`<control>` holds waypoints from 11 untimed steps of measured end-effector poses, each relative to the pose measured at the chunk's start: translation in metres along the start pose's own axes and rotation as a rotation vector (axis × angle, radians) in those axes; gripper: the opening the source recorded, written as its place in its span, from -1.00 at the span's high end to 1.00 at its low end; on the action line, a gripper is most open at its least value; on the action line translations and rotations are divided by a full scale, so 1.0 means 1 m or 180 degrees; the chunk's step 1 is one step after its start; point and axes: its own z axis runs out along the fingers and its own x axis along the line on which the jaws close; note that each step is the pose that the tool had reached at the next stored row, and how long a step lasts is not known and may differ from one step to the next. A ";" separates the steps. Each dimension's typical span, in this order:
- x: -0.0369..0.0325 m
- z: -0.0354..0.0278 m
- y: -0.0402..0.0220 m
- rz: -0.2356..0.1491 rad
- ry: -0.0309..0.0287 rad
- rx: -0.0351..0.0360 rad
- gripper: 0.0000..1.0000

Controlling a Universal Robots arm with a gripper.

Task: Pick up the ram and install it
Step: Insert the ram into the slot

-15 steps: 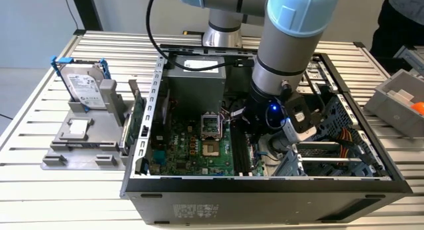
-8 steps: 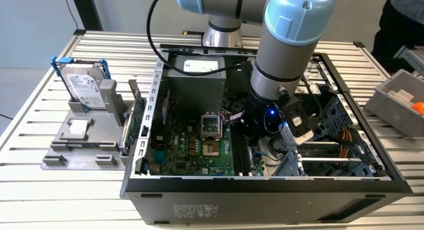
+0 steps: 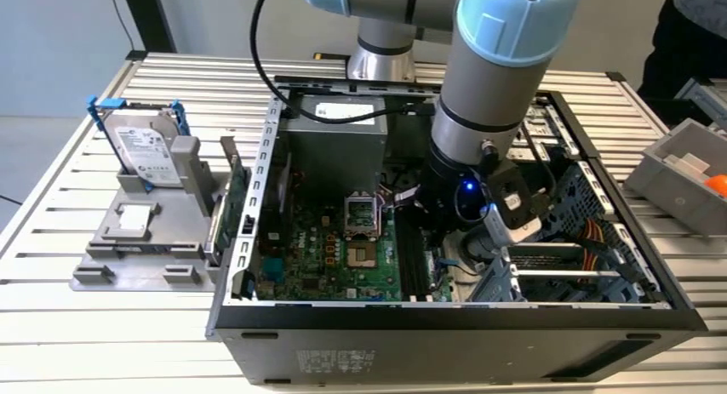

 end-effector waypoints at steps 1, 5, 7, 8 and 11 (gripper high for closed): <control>0.0004 -0.0001 0.0000 -0.0001 0.0000 0.0000 1.00; 0.0031 0.0000 -0.0001 -0.0061 0.0003 -0.0002 1.00; 0.0039 0.0000 -0.0001 -0.0114 0.0004 -0.0003 1.00; 0.0045 0.0000 -0.0001 -0.0117 0.0005 -0.0003 1.00; 0.0059 0.0010 -0.0001 -0.0118 0.0021 0.0003 1.00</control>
